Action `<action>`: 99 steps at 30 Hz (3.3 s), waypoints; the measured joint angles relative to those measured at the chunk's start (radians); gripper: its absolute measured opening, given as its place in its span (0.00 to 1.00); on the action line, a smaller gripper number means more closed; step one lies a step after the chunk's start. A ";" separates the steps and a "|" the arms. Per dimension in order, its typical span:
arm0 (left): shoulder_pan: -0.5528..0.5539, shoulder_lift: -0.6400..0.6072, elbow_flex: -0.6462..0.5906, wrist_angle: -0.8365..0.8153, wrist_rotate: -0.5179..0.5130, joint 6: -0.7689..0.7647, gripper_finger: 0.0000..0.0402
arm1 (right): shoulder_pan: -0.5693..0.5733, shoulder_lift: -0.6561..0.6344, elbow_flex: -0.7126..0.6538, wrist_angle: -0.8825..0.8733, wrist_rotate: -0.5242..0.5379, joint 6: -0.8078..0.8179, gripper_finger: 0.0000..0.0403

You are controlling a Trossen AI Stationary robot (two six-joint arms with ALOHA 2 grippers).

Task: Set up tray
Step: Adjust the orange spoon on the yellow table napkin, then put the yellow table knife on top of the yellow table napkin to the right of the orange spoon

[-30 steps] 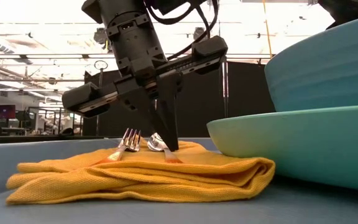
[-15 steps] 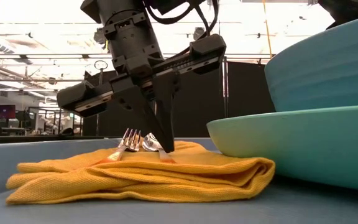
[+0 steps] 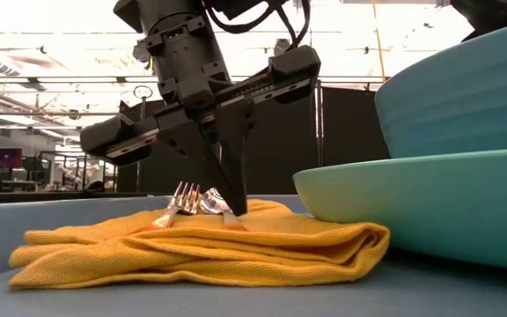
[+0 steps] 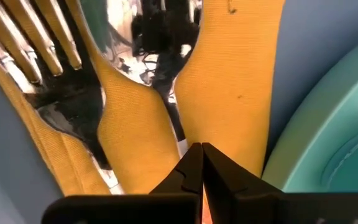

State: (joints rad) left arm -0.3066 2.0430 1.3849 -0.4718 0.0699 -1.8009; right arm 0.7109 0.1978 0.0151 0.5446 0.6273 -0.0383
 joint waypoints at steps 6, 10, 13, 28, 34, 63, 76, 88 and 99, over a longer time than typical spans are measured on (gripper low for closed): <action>-0.004 0.000 0.000 0.018 -0.026 0.016 0.06 | 0.000 0.000 0.000 0.000 0.000 0.000 0.11; -0.007 -0.001 0.000 0.016 -0.026 0.020 0.06 | 0.000 0.000 0.000 0.000 0.000 0.000 0.11; -0.015 -0.022 0.000 -0.013 -0.047 0.019 0.06 | 0.000 0.000 0.000 0.000 0.000 0.000 0.11; -0.144 -0.152 0.000 -0.245 -0.165 -0.114 0.06 | 0.000 0.000 0.000 0.002 0.000 0.000 0.11; -0.190 -0.168 0.000 -0.310 -0.119 -0.150 0.06 | 0.000 0.002 0.000 0.002 0.000 0.000 0.11; -0.358 -0.196 -0.005 -0.457 -0.263 -0.229 0.53 | 0.000 0.002 0.000 -0.004 0.000 0.000 0.11; -0.376 -0.196 -0.097 -0.327 -0.259 -0.276 0.53 | 0.000 0.002 0.000 -0.003 0.000 0.000 0.11; -0.376 -0.196 -0.152 -0.239 -0.237 -0.282 0.53 | 0.000 0.002 0.000 -0.003 0.000 0.000 0.11; -0.376 -0.196 -0.227 -0.116 -0.197 -0.323 0.53 | 0.000 0.002 0.000 -0.003 0.000 0.000 0.11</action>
State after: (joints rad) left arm -0.6823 1.8473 1.1578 -0.5880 -0.1269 -2.1235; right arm 0.7109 0.1993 0.0147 0.5415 0.6277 -0.0380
